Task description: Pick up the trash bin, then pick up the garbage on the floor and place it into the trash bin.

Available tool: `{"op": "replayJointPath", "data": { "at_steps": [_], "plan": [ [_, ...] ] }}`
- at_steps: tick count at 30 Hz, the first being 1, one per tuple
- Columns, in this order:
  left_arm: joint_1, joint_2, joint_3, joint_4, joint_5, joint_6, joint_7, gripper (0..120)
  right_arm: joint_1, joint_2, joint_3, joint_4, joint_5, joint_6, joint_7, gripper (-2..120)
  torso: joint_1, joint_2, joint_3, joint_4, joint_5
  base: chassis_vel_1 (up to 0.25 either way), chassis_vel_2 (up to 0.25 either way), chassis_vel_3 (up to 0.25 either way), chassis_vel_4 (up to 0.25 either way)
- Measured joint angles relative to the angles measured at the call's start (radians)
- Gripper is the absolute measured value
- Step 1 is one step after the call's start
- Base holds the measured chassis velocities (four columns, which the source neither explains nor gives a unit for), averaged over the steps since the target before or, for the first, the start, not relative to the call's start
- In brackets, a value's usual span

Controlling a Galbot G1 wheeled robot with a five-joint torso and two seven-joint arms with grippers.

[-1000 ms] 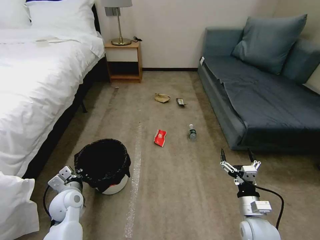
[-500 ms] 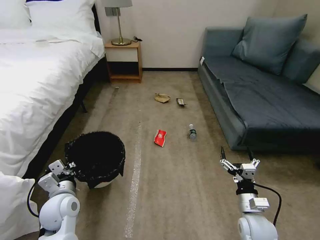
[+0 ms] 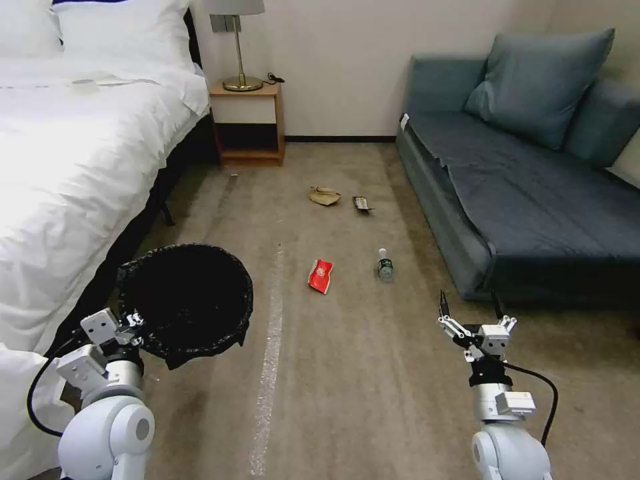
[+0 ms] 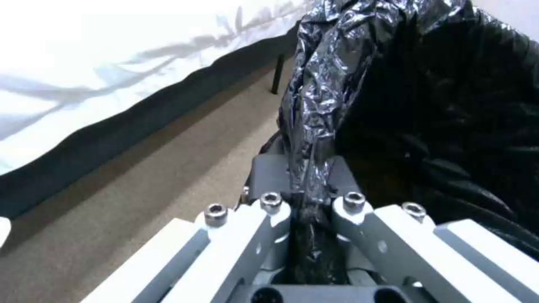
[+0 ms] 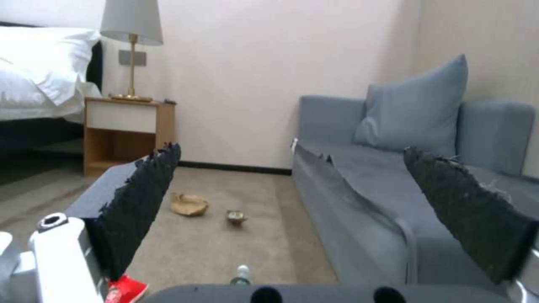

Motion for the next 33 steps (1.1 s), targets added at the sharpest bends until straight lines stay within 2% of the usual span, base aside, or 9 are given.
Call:
{"op": "replayJointPath", "data": {
  "at_steps": [11, 20, 33],
  "plan": [
    [-0.010, -0.015, 0.021, 0.019, 0.023, -0.010, 0.001, 3, 0.006, -0.005, 0.003, -0.009, -0.013, 0.021, 0.024, 100, 0.000, 0.000, 0.000, -0.0001, 0.0001, 0.000, 0.000, 0.000, 0.000],
    [-0.007, -0.016, 0.028, 0.021, 0.032, -0.018, 0.011, 3, 0.007, -0.006, 0.006, 0.000, -0.002, 0.017, -0.005, 100, 0.000, 0.000, 0.000, -0.0001, 0.0001, 0.000, 0.000, 0.000, 0.000],
    [0.007, -0.020, -0.001, 0.044, 0.056, -0.048, 0.035, 3, 0.012, 0.002, 0.009, -0.019, 0.002, 0.014, -0.014, 100, 0.000, 0.000, 0.000, 0.0000, 0.0001, 0.000, 0.000, 0.000, 0.000]
  ]
}}
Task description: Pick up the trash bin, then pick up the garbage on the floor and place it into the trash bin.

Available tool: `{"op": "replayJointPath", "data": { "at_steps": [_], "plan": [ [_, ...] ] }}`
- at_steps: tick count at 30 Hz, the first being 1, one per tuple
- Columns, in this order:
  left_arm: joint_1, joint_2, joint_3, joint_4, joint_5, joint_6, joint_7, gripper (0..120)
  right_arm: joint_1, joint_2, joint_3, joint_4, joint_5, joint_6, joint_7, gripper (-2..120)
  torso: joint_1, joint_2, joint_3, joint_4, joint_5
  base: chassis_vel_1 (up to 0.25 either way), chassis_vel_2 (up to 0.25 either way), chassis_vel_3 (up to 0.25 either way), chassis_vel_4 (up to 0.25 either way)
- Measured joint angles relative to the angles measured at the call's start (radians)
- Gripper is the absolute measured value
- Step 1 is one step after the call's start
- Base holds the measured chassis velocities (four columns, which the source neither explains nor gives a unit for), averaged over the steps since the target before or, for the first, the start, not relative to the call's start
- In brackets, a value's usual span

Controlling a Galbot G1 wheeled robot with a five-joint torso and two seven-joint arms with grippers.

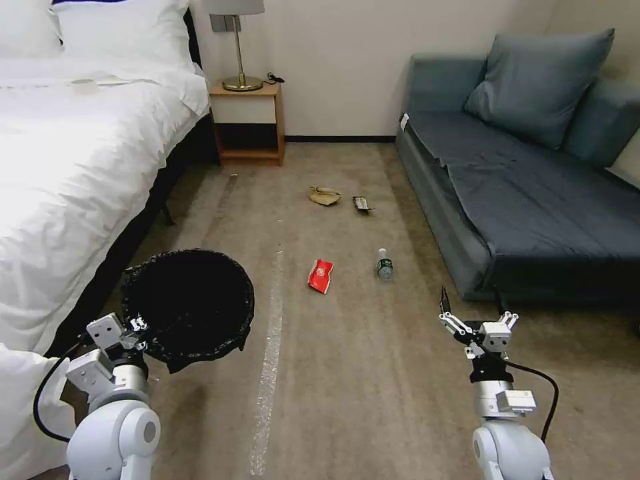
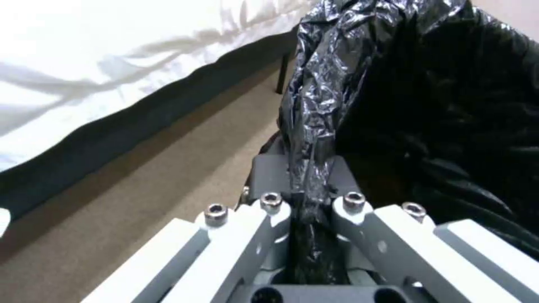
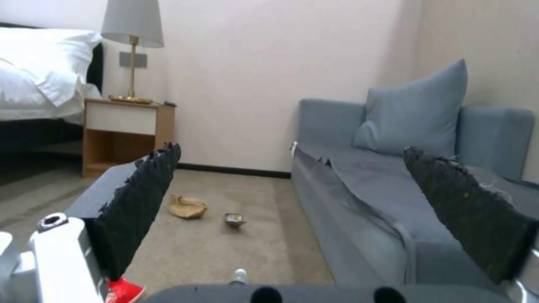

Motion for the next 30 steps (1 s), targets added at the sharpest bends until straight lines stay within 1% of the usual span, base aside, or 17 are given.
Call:
{"op": "replayJointPath", "data": {
  "at_steps": [18, 30],
  "plan": [
    [0.006, -0.002, -0.006, 0.005, 0.017, -0.006, 0.000, 3, 0.000, 0.008, 0.005, -0.010, 0.002, 0.019, -0.017, 100, 0.000, 0.000, 0.000, -0.0001, 0.0000, -0.005, 0.005, 0.007, -0.007],
    [0.012, -0.004, -0.005, 0.003, 0.021, -0.012, 0.001, 3, -0.002, 0.012, 0.006, -0.018, 0.001, 0.042, -0.028, 100, 0.000, 0.000, 0.000, -0.0001, -0.0001, -0.127, 0.135, 0.123, -0.133]
  ]
}}
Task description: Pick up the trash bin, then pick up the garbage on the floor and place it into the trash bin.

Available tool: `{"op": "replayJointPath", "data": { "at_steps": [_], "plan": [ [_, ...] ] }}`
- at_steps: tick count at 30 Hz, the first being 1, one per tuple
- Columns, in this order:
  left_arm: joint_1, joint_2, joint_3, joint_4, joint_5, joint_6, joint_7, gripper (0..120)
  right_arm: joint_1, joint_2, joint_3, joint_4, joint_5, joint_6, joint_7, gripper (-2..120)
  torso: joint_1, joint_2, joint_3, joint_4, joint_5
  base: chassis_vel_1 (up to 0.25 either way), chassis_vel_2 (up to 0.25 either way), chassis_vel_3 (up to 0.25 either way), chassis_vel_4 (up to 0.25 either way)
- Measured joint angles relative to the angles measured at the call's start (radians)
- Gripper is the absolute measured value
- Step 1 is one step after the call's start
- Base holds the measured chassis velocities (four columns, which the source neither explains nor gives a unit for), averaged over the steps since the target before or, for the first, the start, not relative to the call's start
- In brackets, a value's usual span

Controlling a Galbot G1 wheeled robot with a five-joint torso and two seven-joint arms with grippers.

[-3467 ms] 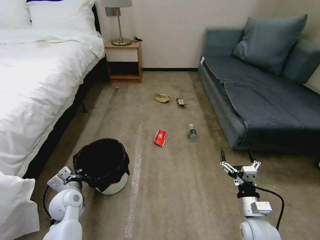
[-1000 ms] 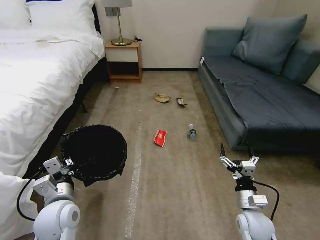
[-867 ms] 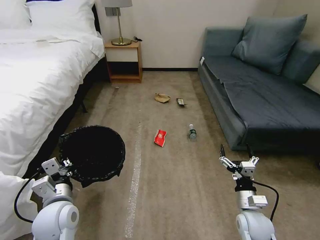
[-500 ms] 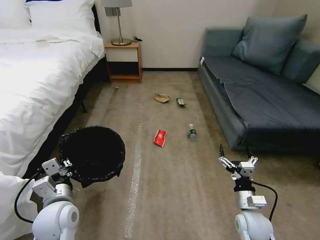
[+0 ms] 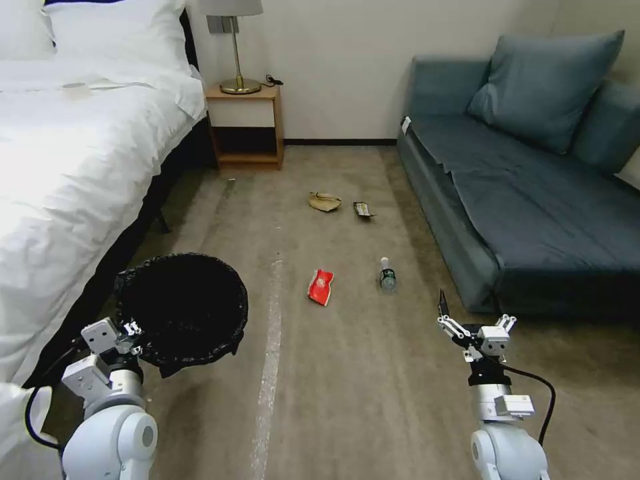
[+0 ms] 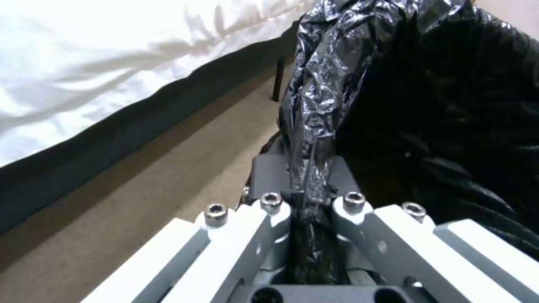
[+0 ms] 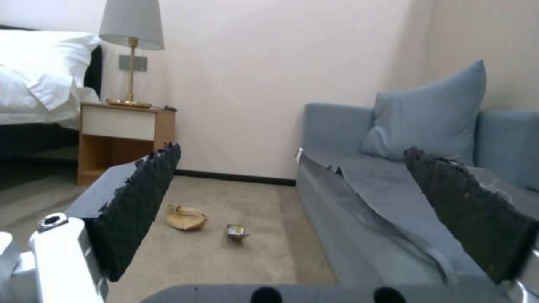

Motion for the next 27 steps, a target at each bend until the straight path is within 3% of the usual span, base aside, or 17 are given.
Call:
{"op": "replayJointPath", "data": {
  "at_steps": [14, 27],
  "plan": [
    [-0.007, -0.001, 0.008, 0.006, 0.005, 0.000, -0.001, 3, 0.007, -0.002, 0.004, -0.004, 0.002, 0.002, -0.006, 100, 0.000, 0.000, 0.000, 0.0000, 0.0001, -0.040, 0.044, 0.035, -0.036],
    [-0.007, -0.003, 0.011, 0.013, 0.008, -0.002, -0.001, 3, 0.010, -0.001, 0.006, -0.009, 0.005, 0.002, -0.012, 100, 0.000, 0.000, 0.000, 0.0000, 0.0001, -0.114, 0.106, 0.113, -0.104]
  ]
}}
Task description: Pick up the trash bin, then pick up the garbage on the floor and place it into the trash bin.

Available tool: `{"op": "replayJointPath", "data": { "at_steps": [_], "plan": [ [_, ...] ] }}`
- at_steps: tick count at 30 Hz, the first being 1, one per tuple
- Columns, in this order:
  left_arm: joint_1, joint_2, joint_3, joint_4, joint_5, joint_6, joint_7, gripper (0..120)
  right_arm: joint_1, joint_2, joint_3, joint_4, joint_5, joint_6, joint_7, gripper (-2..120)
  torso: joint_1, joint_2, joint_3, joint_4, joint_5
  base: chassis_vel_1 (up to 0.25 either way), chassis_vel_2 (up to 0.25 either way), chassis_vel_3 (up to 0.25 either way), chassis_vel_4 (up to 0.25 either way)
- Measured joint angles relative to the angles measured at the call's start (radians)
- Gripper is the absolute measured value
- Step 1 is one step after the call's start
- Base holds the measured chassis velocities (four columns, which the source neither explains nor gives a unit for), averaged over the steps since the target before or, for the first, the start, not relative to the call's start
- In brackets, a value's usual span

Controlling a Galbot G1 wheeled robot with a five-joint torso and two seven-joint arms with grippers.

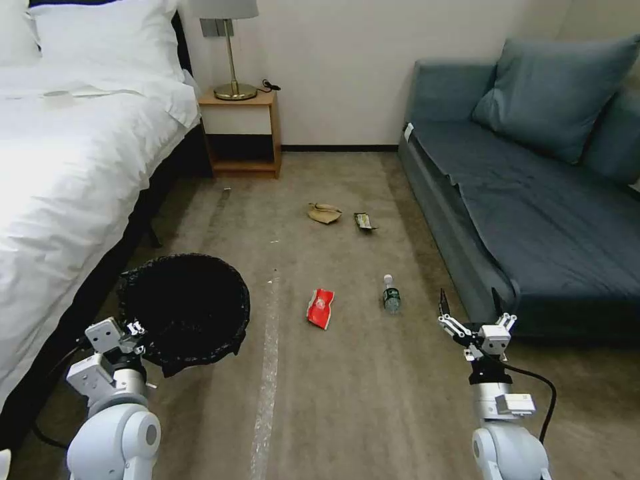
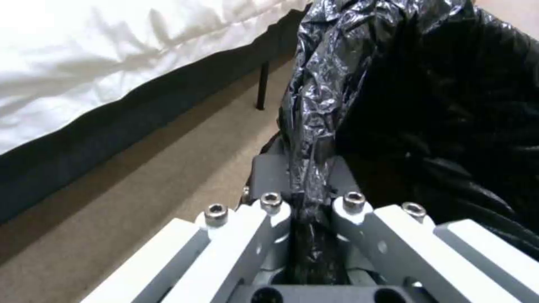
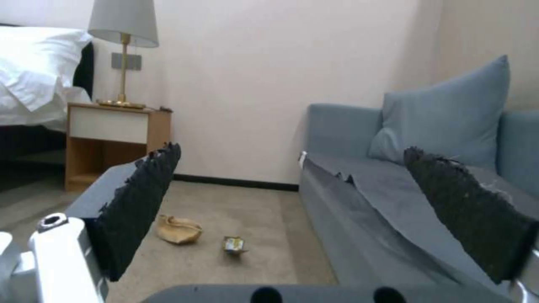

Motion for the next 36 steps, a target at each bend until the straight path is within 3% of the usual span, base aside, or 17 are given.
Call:
{"op": "replayJointPath", "data": {
  "at_steps": [36],
  "plan": [
    [0.003, -0.003, 0.001, 0.003, 0.005, -0.011, 0.003, 3, 0.004, -0.003, 0.007, -0.014, 0.003, 0.009, -0.012, 100, 0.000, 0.000, 0.000, -0.0001, -0.0002, -0.102, 0.107, 0.108, -0.107]
  ]
}}
